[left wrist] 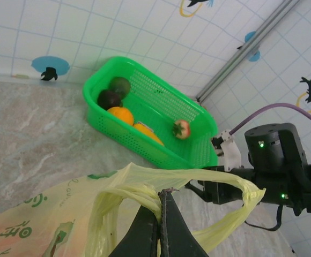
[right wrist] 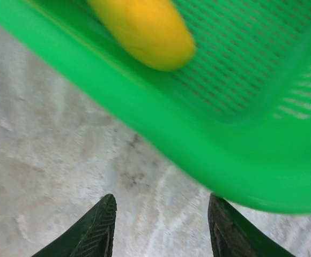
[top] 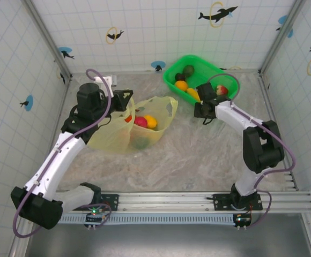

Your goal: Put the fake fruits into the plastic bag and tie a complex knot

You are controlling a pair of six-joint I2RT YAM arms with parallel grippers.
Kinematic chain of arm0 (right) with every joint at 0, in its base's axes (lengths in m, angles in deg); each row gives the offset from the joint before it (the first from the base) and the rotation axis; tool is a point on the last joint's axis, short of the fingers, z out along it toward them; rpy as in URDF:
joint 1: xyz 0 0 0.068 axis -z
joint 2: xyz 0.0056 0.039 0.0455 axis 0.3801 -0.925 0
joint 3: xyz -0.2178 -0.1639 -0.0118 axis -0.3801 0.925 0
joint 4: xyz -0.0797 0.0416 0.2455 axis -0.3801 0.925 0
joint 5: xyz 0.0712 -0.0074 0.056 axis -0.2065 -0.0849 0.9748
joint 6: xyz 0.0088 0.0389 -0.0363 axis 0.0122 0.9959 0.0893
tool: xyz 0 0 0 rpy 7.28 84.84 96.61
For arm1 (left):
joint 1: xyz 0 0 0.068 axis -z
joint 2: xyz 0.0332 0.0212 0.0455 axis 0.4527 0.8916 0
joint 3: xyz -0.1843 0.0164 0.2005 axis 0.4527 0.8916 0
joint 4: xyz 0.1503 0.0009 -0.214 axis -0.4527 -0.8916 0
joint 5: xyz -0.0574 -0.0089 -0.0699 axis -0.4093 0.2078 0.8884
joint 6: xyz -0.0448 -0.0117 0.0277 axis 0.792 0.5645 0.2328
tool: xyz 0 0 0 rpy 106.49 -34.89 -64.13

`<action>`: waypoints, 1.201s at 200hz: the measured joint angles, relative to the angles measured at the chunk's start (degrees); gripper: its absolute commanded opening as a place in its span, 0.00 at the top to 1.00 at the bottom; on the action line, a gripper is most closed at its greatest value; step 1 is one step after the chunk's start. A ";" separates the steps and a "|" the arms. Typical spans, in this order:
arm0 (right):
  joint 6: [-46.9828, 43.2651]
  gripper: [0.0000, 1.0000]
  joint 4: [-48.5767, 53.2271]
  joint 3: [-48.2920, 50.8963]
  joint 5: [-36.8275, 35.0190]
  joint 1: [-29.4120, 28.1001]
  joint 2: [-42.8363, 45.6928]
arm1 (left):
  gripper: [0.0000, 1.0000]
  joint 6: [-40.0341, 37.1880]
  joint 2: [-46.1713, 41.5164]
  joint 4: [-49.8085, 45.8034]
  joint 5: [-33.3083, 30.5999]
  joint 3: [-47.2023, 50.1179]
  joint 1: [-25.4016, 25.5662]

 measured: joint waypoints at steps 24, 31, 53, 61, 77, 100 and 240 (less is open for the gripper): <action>-0.13 0.48 -5.86 5.66 5.64 -0.17 7.34 | 1.00 0.61 -0.42 -1.16 0.13 0.42 0.00; -0.31 0.47 -7.19 7.17 7.50 -0.26 10.03 | 1.00 0.66 -0.79 -1.53 0.13 0.44 0.00; -0.50 0.45 -11.74 10.86 13.99 -1.01 19.74 | 1.00 0.63 -2.36 -2.73 0.11 0.52 0.00; -0.46 0.45 -12.98 11.37 16.04 -1.18 22.69 | 1.00 0.61 -2.89 -3.13 0.09 0.55 0.00; -0.02 0.43 -15.76 11.54 21.29 -1.29 27.71 | 1.00 0.61 -3.65 -3.65 -0.09 0.68 0.00; 1.92 0.31 -20.70 12.46 29.79 -1.22 32.22 | 1.00 0.61 -3.82 -3.72 -0.31 1.18 0.00; 5.95 0.63 -27.56 12.31 42.97 -5.88 21.90 | 1.00 0.68 -3.56 -4.66 -1.29 2.47 0.00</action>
